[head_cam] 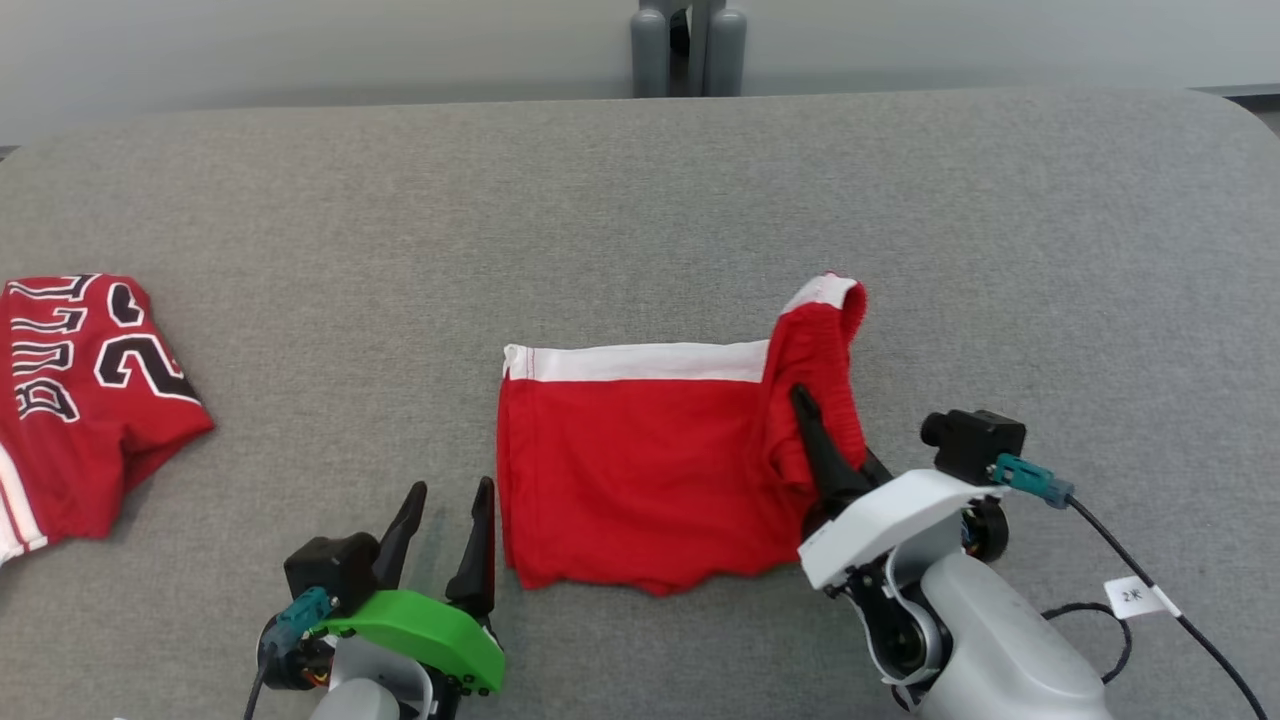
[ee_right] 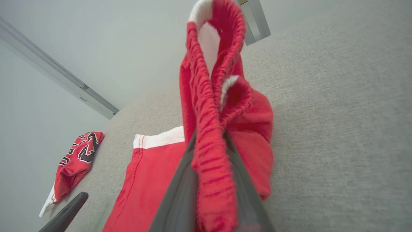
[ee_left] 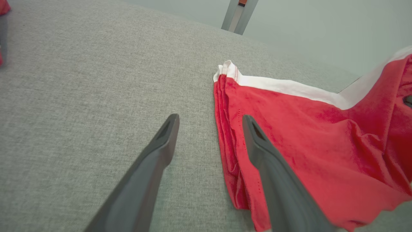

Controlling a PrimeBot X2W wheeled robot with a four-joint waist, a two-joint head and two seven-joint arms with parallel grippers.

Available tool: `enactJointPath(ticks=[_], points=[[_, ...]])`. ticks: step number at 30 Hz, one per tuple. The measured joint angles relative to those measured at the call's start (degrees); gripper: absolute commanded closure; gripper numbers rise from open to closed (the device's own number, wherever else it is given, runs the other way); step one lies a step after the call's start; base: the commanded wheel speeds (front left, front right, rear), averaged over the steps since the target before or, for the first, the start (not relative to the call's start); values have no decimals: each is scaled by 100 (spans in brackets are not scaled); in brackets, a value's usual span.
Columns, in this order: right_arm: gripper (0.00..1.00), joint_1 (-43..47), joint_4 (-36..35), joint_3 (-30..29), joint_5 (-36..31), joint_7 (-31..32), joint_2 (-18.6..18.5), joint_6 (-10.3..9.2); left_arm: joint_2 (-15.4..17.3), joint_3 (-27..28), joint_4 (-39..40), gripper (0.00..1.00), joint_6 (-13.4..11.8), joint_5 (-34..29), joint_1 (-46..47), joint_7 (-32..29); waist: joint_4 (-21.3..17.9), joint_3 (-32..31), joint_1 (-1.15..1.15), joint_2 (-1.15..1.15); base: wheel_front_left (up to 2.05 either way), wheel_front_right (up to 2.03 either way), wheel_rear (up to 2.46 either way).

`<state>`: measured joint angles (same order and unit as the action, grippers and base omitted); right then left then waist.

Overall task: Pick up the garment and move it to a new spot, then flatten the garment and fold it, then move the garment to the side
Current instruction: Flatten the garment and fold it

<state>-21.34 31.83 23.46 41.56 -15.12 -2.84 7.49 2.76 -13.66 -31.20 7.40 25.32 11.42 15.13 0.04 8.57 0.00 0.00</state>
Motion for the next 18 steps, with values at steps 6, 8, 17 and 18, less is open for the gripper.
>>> enactJointPath(ticks=[6, 8, 17, 18], points=[[100, -225, -19, 688, 64, 0, 1, 0, -1, -245, 21, 0, -1, 55, 27, 0, 392, -4, 0, 0, 0, 0, 0], [100, -333, 77, 846, 37, 3, 2, 0, -2, -290, -1, 0, -1, 93, 21, 0, 543, -1, 0, 0, 0, 0, 0], [62, -745, 825, 1434, -81, 43, -2, 0, 0, -456, -48, 0, -13, 305, -34, 0, 1283, 35, 0, 0, 0, 0, 0], [12, -760, 905, 1537, -80, 71, 1, -1, 2, -471, -45, 0, -16, 334, -42, 0, 1362, 38, 0, 0, 0, 0, 0]])
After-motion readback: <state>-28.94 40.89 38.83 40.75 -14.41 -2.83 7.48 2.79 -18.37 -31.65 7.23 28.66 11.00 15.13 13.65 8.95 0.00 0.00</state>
